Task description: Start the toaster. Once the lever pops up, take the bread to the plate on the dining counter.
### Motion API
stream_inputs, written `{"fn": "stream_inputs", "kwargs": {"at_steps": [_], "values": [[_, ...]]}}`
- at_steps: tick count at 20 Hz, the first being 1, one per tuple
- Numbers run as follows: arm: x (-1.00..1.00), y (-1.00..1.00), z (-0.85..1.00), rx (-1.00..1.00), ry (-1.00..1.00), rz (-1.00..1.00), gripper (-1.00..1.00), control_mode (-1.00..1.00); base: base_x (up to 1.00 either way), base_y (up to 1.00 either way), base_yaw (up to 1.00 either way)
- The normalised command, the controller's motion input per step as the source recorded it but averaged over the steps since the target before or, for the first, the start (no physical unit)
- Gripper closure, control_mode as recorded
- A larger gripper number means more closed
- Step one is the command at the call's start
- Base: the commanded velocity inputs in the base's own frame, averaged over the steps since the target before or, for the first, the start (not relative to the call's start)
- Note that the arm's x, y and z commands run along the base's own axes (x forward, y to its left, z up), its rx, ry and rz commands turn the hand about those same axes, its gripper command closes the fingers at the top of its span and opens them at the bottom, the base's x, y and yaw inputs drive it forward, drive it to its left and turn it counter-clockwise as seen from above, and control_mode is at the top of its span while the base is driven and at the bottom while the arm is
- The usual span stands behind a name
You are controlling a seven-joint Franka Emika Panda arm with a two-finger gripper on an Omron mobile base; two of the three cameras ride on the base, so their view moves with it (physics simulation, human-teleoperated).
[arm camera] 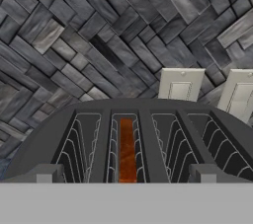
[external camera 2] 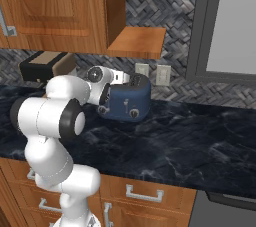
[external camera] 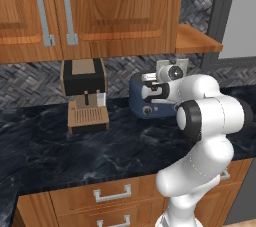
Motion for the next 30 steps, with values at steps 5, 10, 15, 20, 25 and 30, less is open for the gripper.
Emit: {"fn": "stream_inputs", "kwargs": {"at_steps": [5, 10, 15, 20, 25, 30], "values": [[0.0, 0.0, 0.0, 0.0, 0.0, 0.0, -1.0, -1.0, 0.0, 0.0, 0.0], [0.0, 0.0, 0.0, 0.0, 0.0, 0.0, -1.0, -1.0, 0.0, 0.0, 0.0], [0.0, 0.0, 0.0, 0.0, 0.0, 0.0, -1.0, -1.0, 0.0, 0.0, 0.0], [0.0, 0.0, 0.0, 0.0, 0.0, 0.0, -1.0, -1.0, 0.0, 0.0, 0.0], [0.0, 0.0, 0.0, 0.0, 0.0, 0.0, -1.0, -1.0, 0.0, 0.0, 0.0], [0.0, 0.0, 0.0, 0.0, 0.0, 0.0, -1.0, -1.0, 0.0, 0.0, 0.0]]}}
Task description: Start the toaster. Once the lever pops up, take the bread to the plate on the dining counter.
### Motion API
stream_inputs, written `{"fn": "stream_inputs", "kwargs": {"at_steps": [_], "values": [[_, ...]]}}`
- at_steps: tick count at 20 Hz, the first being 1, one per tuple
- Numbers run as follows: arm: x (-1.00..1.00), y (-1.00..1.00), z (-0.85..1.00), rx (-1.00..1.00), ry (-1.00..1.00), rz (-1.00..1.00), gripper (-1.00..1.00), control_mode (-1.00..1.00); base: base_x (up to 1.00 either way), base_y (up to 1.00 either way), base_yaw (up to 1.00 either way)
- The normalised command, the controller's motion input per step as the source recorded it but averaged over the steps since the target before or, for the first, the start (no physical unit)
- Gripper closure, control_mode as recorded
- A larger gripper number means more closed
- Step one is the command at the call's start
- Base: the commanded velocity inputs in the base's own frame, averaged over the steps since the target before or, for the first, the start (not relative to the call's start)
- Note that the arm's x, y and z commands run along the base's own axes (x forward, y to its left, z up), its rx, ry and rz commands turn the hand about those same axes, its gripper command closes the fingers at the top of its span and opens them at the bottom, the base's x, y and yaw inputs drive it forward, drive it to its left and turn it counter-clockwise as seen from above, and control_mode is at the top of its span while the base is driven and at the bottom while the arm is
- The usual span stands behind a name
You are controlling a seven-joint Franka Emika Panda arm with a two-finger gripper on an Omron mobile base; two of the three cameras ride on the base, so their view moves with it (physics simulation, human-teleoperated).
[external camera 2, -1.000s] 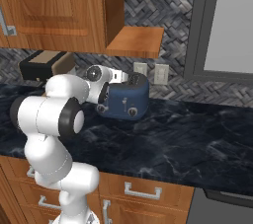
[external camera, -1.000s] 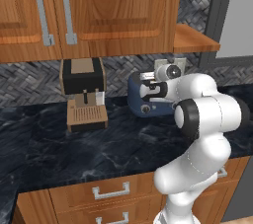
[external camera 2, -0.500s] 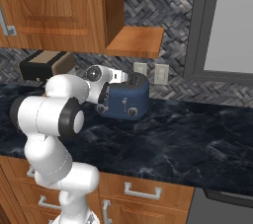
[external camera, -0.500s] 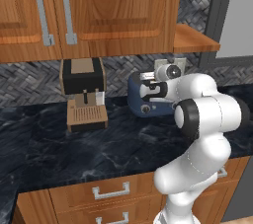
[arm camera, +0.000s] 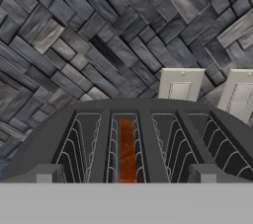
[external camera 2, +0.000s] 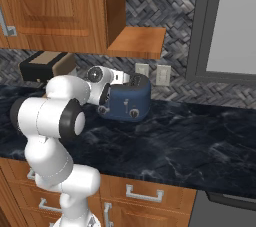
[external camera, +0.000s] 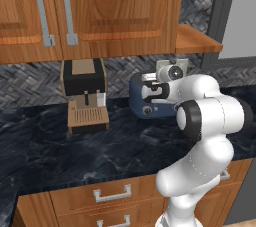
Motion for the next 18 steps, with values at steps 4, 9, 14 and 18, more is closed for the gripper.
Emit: {"fn": "stream_inputs", "kwargs": {"at_steps": [4, 9, 14, 18], "values": [[0.0, 0.0, 0.0, 0.0, 0.0, 0.0, -1.0, -1.0, 0.0, 0.0, 0.0], [0.0, 0.0, 0.0, 0.0, 0.0, 0.0, -1.0, -1.0, 0.0, 0.0, 0.0], [0.0, 0.0, 0.0, 0.0, 0.0, 0.0, -1.0, -1.0, 0.0, 0.0, 0.0], [0.0, 0.0, 0.0, 0.0, 0.0, 0.0, -1.0, -1.0, 0.0, 0.0, 0.0]]}}
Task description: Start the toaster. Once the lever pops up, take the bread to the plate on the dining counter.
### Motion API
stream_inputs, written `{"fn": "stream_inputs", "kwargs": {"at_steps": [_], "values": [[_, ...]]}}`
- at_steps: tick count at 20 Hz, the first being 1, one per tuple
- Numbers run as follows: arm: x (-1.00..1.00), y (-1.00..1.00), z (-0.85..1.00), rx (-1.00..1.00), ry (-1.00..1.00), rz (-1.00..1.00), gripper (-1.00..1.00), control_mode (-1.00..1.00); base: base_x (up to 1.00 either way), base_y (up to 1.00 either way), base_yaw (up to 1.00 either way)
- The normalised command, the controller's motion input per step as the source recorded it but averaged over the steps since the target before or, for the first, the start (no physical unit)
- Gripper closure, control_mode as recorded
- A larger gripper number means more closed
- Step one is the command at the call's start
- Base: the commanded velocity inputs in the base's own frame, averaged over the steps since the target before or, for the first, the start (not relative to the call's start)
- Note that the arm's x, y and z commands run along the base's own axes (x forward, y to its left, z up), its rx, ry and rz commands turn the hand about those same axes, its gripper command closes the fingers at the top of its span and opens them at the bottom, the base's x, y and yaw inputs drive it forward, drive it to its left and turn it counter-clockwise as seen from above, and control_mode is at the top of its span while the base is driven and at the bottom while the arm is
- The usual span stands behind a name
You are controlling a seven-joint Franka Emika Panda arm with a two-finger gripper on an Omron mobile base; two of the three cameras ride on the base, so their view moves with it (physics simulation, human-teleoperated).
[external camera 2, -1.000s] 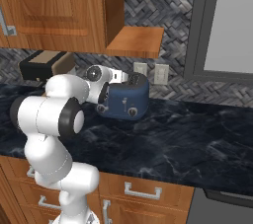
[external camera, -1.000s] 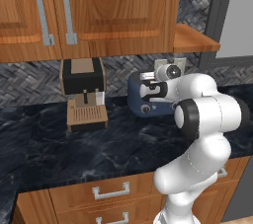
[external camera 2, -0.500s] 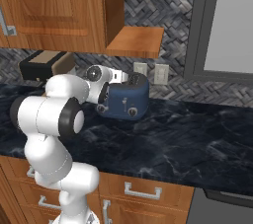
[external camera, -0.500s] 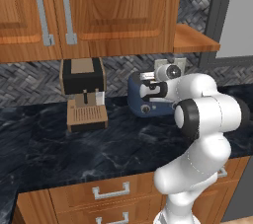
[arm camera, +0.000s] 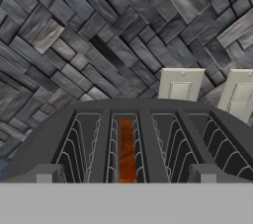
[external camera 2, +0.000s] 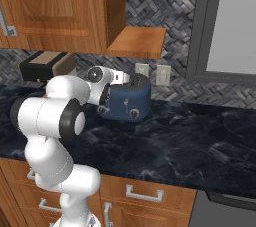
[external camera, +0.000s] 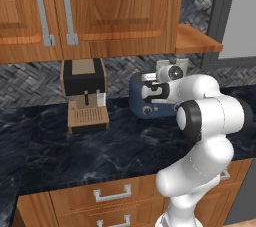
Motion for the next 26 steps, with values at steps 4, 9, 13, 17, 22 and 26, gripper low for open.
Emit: {"fn": "stream_inputs", "kwargs": {"at_steps": [4, 9, 13, 17, 22, 26], "values": [[0.0, 0.0, 0.0, 0.0, 0.0, 0.0, -1.0, -1.0, 0.0, 0.0, 0.0], [0.0, 0.0, 0.0, 0.0, 0.0, 0.0, -1.0, -1.0, 0.0, 0.0, 0.0], [0.0, 0.0, 0.0, 0.0, 0.0, 0.0, -1.0, -1.0, 0.0, 0.0, 0.0], [0.0, 0.0, 0.0, 0.0, 0.0, 0.0, -1.0, -1.0, 0.0, 0.0, 0.0], [0.0, 0.0, 0.0, 0.0, 0.0, 0.0, -1.0, -1.0, 0.0, 0.0, 0.0], [0.0, 0.0, 0.0, 0.0, 0.0, 0.0, -1.0, -1.0, 0.0, 0.0, 0.0]]}}
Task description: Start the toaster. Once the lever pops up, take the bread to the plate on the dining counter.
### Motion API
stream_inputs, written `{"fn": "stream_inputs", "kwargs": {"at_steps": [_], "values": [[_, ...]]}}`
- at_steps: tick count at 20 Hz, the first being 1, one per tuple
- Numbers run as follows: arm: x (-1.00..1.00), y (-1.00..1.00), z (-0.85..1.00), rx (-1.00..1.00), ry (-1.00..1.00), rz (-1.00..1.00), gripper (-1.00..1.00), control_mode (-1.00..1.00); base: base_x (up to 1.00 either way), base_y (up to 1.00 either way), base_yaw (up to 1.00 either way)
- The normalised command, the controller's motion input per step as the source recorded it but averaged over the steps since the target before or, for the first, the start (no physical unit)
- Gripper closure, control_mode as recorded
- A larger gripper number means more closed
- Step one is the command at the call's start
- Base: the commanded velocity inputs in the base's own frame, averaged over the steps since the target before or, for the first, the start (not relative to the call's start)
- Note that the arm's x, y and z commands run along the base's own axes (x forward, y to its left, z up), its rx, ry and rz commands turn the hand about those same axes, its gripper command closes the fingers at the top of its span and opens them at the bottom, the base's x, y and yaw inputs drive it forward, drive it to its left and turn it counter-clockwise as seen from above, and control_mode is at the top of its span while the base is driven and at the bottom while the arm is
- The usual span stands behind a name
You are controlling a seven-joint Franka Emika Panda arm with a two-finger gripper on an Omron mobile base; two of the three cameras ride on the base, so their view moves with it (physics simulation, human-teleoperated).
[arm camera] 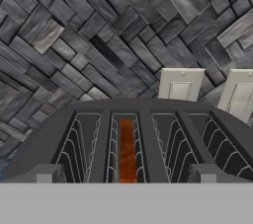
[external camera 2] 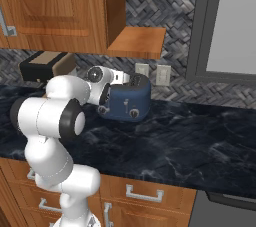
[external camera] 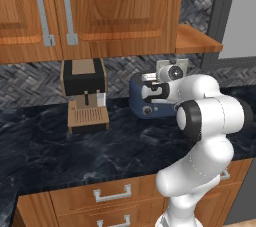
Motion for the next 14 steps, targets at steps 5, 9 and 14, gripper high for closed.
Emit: {"fn": "stream_inputs", "kwargs": {"at_steps": [5, 9, 14], "values": [[0.0, 0.0, 0.0, 0.0, 0.0, 0.0, -1.0, -1.0, 0.0, 0.0, 0.0], [0.0, 0.0, 0.0, 0.0, 0.0, 0.0, -1.0, -1.0, 0.0, 0.0, 0.0], [0.0, 0.0, 0.0, 0.0, 0.0, 0.0, -1.0, -1.0, 0.0, 0.0, 0.0]]}}
